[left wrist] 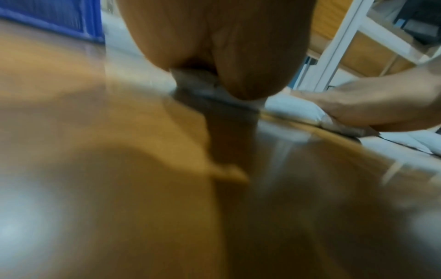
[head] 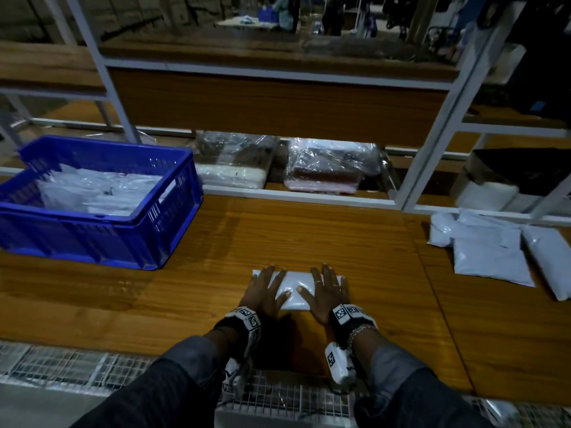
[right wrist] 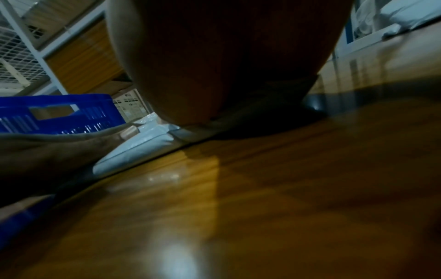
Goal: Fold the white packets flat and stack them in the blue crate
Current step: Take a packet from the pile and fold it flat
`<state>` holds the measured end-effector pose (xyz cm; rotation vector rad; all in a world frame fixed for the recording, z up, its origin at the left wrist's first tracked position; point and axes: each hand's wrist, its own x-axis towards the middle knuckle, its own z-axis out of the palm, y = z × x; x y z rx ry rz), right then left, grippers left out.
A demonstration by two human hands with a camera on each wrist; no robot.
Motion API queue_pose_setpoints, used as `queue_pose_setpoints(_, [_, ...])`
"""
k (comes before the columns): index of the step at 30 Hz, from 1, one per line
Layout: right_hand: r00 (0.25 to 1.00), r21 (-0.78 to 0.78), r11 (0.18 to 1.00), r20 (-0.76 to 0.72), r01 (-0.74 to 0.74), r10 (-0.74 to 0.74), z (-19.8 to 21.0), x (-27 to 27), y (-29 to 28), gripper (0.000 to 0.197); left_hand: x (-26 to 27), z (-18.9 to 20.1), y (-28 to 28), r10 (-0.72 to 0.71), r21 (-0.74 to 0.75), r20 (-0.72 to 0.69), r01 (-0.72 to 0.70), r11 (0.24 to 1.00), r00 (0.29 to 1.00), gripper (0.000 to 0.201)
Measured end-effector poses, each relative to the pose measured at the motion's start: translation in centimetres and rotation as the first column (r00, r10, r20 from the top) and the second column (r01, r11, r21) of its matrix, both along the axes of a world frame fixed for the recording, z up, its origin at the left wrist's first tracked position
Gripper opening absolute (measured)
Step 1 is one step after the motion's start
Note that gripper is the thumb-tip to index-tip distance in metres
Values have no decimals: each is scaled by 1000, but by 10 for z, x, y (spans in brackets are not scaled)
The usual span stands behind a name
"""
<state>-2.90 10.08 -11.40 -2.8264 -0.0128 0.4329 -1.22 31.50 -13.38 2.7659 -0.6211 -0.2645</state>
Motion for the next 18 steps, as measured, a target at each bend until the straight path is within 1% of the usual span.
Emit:
queue_pose_setpoints(2, [999, 21, 999, -41, -26, 26, 4, 2, -4, 88, 4, 2, 1, 42, -4, -41, -42, 999, 998, 121])
queue_pose_setpoints(3, [998, 29, 999, -42, -43, 44, 7, 3, -5, 89, 7, 8, 3, 40, -21, -65, -41, 999, 997, 127])
queue_pose_setpoints(4, [997, 31, 997, -26, -66, 67, 10, 2, -7, 89, 10, 14, 6, 30, -54, -124, -37, 998, 992, 129])
queue_pose_setpoints(5, [995, 32, 995, -1, -97, 97, 14, -2, -7, 89, 12, 19, 11, 17, -103, -178, -36, 994, 984, 125])
queue_pose_setpoints(6, [991, 35, 990, 22, -136, 135, 18, -6, -9, 90, 10, 25, 15, 7, -157, -210, -41, 987, 978, 117])
queue_pose_setpoints(7, [983, 38, 983, 37, -182, 180, 20, -11, -10, 90, 7, 27, 20, -5, -207, -213, -40, 978, 977, 108])
queue_pose_setpoints(9, [961, 45, 961, 26, -275, 274, 23, -20, -17, 93, 0, 26, 30, -77, -256, -163, 34, 966, 984, 103])
queue_pose_setpoints(11, [946, 46, 945, -9, -323, 324, 24, -26, -22, 98, -5, 24, 39, -177, -229, -149, 140, 963, 973, 103])
queue_pose_setpoints(12, [944, 44, 944, -20, -328, 329, 25, -27, -23, 98, -8, 24, 42, -191, -221, -156, 154, 963, 969, 100])
queue_pose_setpoints(14, [948, 40, 947, -17, -318, 319, 30, -28, -23, 93, -9, 30, 43, -141, -217, -144, 108, 970, 980, 87])
queue_pose_setpoints(16, [950, 39, 949, -2, -311, 312, 39, -28, -24, 86, -10, 47, 38, -89, -166, -127, 68, 984, 988, 82])
queue_pose_setpoints(18, [961, 69, 959, 12, -276, 276, 50, -26, -27, 80, -7, 63, 33, -89, -115, -122, 75, 990, 988, 73])
